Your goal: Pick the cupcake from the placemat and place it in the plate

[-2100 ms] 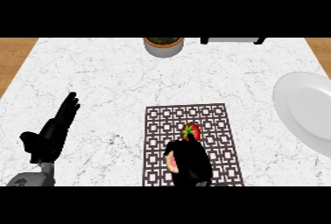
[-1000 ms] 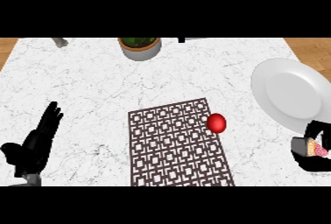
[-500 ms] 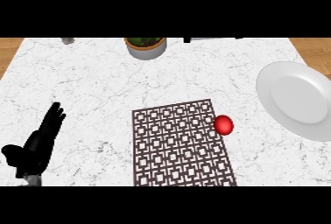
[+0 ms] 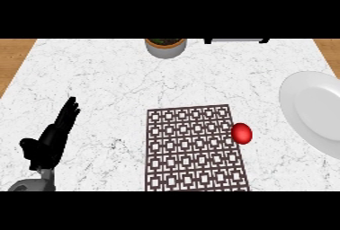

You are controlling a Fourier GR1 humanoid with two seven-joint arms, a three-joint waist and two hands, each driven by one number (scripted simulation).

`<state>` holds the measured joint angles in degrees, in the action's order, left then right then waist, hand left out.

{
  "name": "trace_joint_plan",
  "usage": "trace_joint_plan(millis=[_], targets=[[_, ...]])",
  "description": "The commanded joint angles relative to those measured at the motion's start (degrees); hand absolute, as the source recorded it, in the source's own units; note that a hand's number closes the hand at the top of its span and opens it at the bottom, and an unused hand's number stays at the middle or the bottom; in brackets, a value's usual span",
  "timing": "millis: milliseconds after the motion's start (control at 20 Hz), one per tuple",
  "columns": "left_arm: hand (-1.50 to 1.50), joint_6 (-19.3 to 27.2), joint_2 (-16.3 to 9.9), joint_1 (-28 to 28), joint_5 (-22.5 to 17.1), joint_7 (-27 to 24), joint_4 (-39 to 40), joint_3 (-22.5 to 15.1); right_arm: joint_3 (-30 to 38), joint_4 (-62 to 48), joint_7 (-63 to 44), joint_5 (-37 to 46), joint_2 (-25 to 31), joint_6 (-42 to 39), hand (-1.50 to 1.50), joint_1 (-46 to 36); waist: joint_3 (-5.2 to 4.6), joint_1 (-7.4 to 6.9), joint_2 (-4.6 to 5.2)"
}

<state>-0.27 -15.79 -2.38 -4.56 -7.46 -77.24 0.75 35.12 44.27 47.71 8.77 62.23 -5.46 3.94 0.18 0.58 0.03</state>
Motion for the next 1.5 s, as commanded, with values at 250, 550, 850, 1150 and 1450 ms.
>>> trace_joint_plan(millis=[250,550,850,1150,1450], targets=[[0.00,0.1,1.3,-2.3,1.0,3.1,-2.2,-0.3,-7.9,-9.8,1.8,6.1,2.0,-3.0,1.50,-14.5,-0.10,-1.75,0.17],[0.00,-2.3,0.4,-2.3,0.6,1.2,-0.2,1.3,-13.6,-8.6,-3.7,9.4,-3.7,-2.3,1.50,-23.0,-0.15,-1.51,0.17],[0.00,-2.1,1.7,-0.7,1.0,2.6,-1.9,0.9,-18.3,-7.1,-10.9,13.0,-11.3,1.8,1.50,-30.1,-0.16,-1.54,0.12],[0.00,-2.4,1.3,-2.2,2.1,1.2,1.3,1.8,-14.6,-8.8,-16.6,8.3,-18.0,3.1,1.50,-32.7,-0.19,-1.05,0.10],[0.00,-3.8,1.0,0.3,2.2,-1.8,0.7,3.1,-16.3,-13.3,-23.1,11.3,-17.2,3.5,-1.50,-35.9,-0.18,-1.12,0.06]])
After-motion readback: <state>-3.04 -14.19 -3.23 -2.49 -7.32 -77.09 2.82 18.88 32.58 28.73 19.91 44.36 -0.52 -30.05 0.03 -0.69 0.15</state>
